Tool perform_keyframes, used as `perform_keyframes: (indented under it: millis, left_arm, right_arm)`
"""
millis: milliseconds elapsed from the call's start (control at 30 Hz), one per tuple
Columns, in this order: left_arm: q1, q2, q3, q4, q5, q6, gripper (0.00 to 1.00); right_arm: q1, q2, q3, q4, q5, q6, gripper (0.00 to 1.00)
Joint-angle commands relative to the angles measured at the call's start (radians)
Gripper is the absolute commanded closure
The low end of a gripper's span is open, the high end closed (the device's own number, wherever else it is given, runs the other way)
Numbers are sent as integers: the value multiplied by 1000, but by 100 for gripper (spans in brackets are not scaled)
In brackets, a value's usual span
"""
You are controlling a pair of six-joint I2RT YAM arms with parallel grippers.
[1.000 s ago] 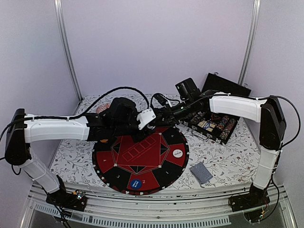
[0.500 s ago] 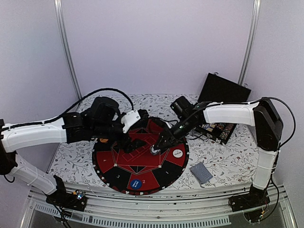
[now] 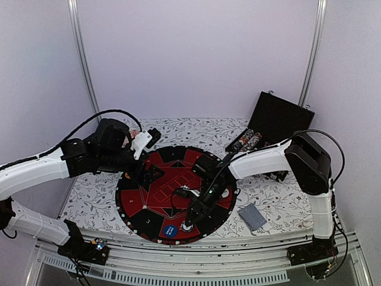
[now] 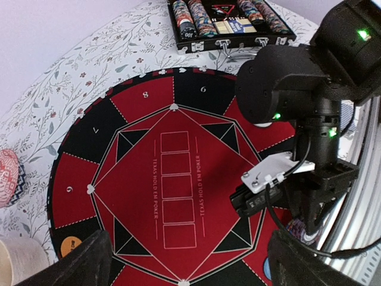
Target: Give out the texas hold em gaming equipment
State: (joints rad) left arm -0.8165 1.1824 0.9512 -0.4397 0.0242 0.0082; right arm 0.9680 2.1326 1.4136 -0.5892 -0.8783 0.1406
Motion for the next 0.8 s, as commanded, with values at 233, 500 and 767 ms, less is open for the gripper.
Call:
perform_keyframes:
  millis: [233, 500, 767]
  left_arm:
    - [24, -9, -5, -21, 7, -36, 7]
    - [24, -6, -2, -17, 11, -30, 7]
    - [26, -8, 1, -18, 11, -21, 7]
  right_arm:
    - [1, 61, 77, -76, 68, -70, 91]
    - [-17, 74, 107, -87, 129, -62, 68]
    - [-18, 100, 150, -125, 219, -59, 55]
